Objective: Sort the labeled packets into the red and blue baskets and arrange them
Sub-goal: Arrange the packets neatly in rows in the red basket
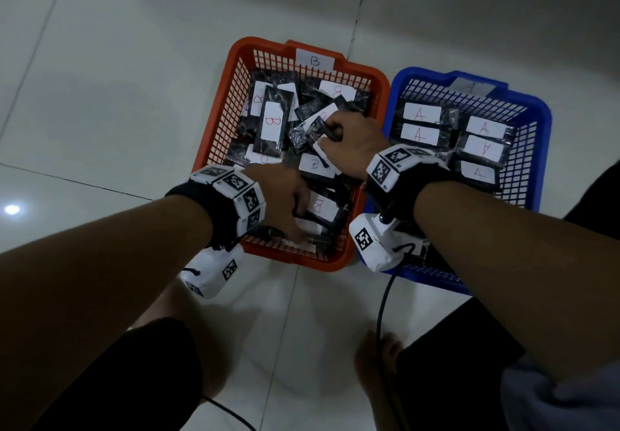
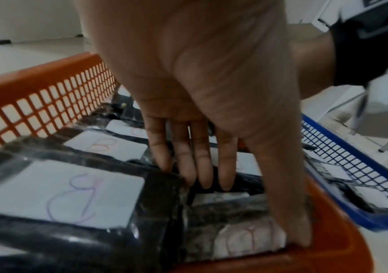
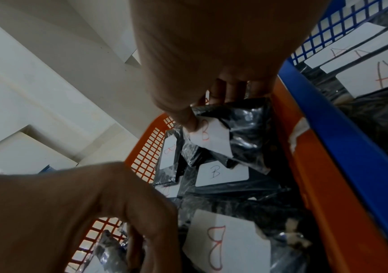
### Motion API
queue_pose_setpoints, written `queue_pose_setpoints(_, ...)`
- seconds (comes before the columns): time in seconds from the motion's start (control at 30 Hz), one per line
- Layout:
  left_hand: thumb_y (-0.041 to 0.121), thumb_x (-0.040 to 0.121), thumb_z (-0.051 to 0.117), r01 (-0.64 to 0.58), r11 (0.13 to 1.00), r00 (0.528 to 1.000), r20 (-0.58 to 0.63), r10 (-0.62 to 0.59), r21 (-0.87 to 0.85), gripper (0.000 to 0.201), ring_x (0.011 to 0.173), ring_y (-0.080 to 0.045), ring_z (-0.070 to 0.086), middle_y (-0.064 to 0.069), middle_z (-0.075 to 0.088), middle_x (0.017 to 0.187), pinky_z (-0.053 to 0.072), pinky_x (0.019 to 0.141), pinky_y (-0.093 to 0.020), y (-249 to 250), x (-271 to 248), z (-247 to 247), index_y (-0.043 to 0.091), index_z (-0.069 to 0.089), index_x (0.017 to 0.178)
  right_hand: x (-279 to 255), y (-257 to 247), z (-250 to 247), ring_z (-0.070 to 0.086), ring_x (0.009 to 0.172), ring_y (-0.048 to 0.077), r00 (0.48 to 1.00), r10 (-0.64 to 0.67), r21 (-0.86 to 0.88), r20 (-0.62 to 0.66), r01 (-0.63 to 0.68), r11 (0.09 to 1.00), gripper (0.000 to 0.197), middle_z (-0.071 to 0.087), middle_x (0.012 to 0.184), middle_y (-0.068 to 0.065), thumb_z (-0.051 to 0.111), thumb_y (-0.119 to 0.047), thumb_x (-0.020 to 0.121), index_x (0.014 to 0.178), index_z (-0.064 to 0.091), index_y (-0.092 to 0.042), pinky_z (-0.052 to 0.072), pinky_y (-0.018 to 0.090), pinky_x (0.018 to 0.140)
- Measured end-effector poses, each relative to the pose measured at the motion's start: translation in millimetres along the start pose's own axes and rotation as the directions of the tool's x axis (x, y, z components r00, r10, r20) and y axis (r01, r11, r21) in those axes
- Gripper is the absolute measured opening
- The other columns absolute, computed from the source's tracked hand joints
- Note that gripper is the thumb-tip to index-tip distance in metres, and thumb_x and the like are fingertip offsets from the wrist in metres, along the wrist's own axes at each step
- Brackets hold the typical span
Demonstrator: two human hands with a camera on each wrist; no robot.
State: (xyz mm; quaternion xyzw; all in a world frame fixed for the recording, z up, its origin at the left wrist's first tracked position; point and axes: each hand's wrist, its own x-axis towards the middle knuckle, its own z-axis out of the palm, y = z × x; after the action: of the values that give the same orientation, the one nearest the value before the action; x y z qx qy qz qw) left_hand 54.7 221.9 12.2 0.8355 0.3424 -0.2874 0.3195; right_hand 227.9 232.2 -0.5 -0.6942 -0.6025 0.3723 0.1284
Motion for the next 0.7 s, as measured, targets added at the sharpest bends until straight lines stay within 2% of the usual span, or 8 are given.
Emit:
queue_pose_setpoints(0.07,0.064,0.056,0.080,-0.047,0.999,0.997,0.059,0.046,0.019,0.045,0.080,-0.007,0.062,0.018,0.066,0.082,0.046,0.067,-0.018,5,4,7,0.032,0.073,0.086,1,0,2,0.057,0.068,0.023,1.000,-0.006,-0.008,0.002,0.006,1.000,0.011,0.056,0.069,0.000,0.059,-0.027,0.089,0.086,0.060,-0.017,0.053,0.035,0.069)
queue_pose_setpoints(0.17,0.058,0.060,0.081,-0.104,0.994,0.994,0.029,0.104,0.015,0.040,0.077,-0.005,0.062,0.017,0.070,0.085,0.042,0.063,-0.015,8,6,11,0.033,0.075,0.091,1,0,3,0.060,0.069,0.026,1.000,-0.017,-0.015,0.010,0.017,1.000,0.013,0.058,0.069,0.002,0.058,-0.027,0.089,0.086,0.061,-0.015,0.055,0.039,0.070)
queue_pose_setpoints(0.27,0.044,0.070,0.077,-0.112,0.991,0.994,-0.007,0.112,-0.069,0.022,0.075,-0.006,0.064,0.016,0.072,0.084,0.053,0.074,-0.022,4,5,16,0.033,0.077,0.089,1,1,2,0.061,0.072,0.028,1.000,-0.019,-0.009,0.009,0.019,1.000,0.015,0.062,0.073,0.007,0.058,-0.027,0.089,0.088,0.062,-0.012,0.056,0.042,0.072)
queue_pose_setpoints(0.37,0.029,0.081,0.070,-0.090,0.987,0.995,-0.047,0.085,-0.131,0.016,0.083,-0.014,0.066,0.007,0.073,0.095,0.054,0.082,-0.030,-2,7,23,0.029,0.077,0.095,2,1,3,0.062,0.072,0.025,1.000,-0.017,-0.013,0.007,0.017,1.000,0.014,0.062,0.072,0.003,0.059,-0.029,0.088,0.087,0.061,-0.015,0.056,0.040,0.072)
queue_pose_setpoints(0.53,0.034,0.089,0.061,-0.070,0.981,0.997,-0.028,0.066,-0.183,0.022,0.094,-0.011,0.064,0.012,0.071,0.105,0.048,0.089,-0.025,-5,12,23,0.033,0.073,0.108,3,3,2,0.062,0.071,0.021,1.000,-0.015,-0.002,-0.010,0.015,1.000,0.012,0.062,0.073,0.001,0.060,-0.030,0.089,0.088,0.062,-0.018,0.054,0.035,0.069)
queue_pose_setpoints(0.63,0.037,0.088,0.065,-0.139,0.979,0.990,-0.047,0.133,-0.150,0.020,0.085,-0.005,0.063,0.015,0.072,0.098,0.047,0.079,-0.020,-3,11,22,0.035,0.073,0.106,3,4,2,0.062,0.069,0.020,1.000,-0.020,0.004,-0.017,0.020,1.000,0.011,0.062,0.069,-0.001,0.060,-0.030,0.089,0.087,0.062,-0.019,0.054,0.033,0.068)
queue_pose_setpoints(0.7,0.041,0.084,0.069,-0.161,0.981,0.984,-0.093,0.151,-0.106,0.017,0.079,-0.003,0.061,0.018,0.072,0.092,0.049,0.074,-0.021,0,10,20,0.037,0.075,0.100,4,5,3,0.060,0.068,0.020,1.000,-0.021,-0.005,-0.011,0.021,1.000,0.011,0.060,0.067,-0.002,0.060,-0.030,0.089,0.083,0.061,-0.020,0.053,0.033,0.067)
